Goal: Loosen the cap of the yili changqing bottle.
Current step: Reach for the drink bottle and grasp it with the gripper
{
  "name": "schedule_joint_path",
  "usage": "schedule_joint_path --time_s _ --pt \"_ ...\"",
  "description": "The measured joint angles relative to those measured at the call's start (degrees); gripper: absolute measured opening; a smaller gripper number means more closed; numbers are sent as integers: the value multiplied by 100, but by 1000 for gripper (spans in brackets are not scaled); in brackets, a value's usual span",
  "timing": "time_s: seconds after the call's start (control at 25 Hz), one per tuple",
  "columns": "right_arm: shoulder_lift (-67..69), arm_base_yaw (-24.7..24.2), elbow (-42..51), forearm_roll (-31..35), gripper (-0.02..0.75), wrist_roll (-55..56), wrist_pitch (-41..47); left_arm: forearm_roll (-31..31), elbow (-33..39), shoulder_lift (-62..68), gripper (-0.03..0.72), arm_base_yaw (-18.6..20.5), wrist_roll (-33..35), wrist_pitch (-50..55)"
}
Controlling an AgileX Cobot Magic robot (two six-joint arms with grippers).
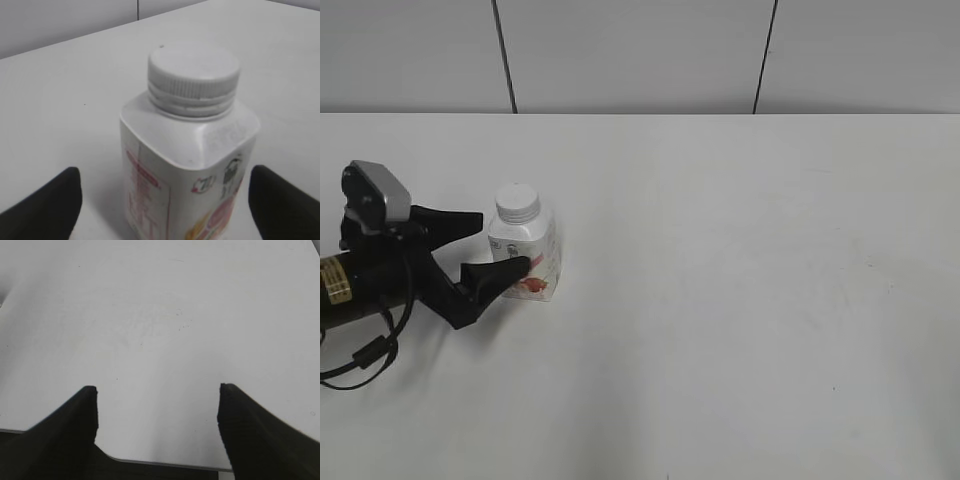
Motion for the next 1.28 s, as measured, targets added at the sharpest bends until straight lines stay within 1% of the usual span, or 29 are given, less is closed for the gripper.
schedule_joint_path --time_s 0.2,0.36,0.48,0.6,0.72,0.8,1.04,1.28 --pt "0 0 0 0 587 0 0 366 -369 196 607 -23 -22 22" --pt "0 0 0 0 587 0 0 454 -598 320 596 -191 -26 76" --pt "0 0 0 0 587 0 0 405 -749 435 589 -416 -26 106" --pt "0 0 0 0 587 0 0 147 -790 469 564 -582 -26 123" --pt "0 0 0 0 587 0 -5 -25 -790 486 509 -633 -26 126" --pt "0 0 0 0 587 0 -5 -38 -790 487 489 -633 -26 126" --pt "0 0 0 0 587 0 -5 -44 -790 487 489 -633 -26 126" --pt "0 0 0 23 587 -26 -5 157 -790 492 485 -707 -26 79"
